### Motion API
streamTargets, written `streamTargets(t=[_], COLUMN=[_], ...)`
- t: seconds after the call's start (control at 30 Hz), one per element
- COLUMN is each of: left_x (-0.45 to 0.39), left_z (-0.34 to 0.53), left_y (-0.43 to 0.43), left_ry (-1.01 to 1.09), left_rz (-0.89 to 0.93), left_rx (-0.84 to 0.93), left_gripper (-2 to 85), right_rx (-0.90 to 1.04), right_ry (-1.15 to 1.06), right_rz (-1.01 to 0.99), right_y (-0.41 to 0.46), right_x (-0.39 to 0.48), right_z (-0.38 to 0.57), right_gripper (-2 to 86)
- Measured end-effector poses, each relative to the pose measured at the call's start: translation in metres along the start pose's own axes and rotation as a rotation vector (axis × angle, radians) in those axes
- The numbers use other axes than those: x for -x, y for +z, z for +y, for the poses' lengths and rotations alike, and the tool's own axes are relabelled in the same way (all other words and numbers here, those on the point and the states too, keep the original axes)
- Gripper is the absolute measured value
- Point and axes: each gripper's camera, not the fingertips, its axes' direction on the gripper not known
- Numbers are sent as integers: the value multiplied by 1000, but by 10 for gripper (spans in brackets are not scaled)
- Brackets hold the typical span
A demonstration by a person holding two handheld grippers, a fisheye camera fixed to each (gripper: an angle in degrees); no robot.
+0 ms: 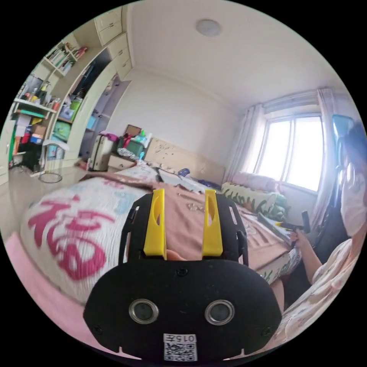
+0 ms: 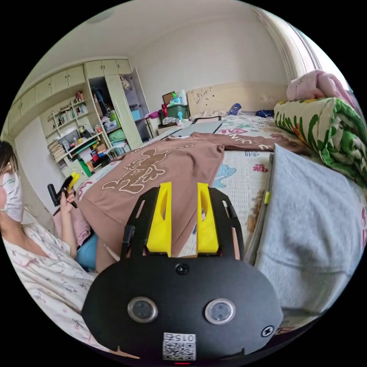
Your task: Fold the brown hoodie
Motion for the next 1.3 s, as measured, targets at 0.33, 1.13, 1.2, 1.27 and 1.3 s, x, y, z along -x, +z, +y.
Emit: streamTargets(t=[0.33,1.13,1.2,1.27,1.3], left_x=[56,237,256,263,268], left_z=[118,251,272,284,291], left_y=[-17,-4,9,15,19], left_ry=[-139,-60,-42,-1,29], left_rz=[-21,-85,-103,-133,-154], left_rx=[195,195,221,235,249], left_gripper=[111,5,7,8,9], right_rx=[-128,52,54,53,50], right_ry=[155,44,36,36,33], right_rz=[-35,99,123,127,128], right_y=[-57,-72,-67,-63,-61], right_x=[-9,34,44,48,51], right_z=[127,179,183,187,190], right_gripper=[140,13,14,15,16])
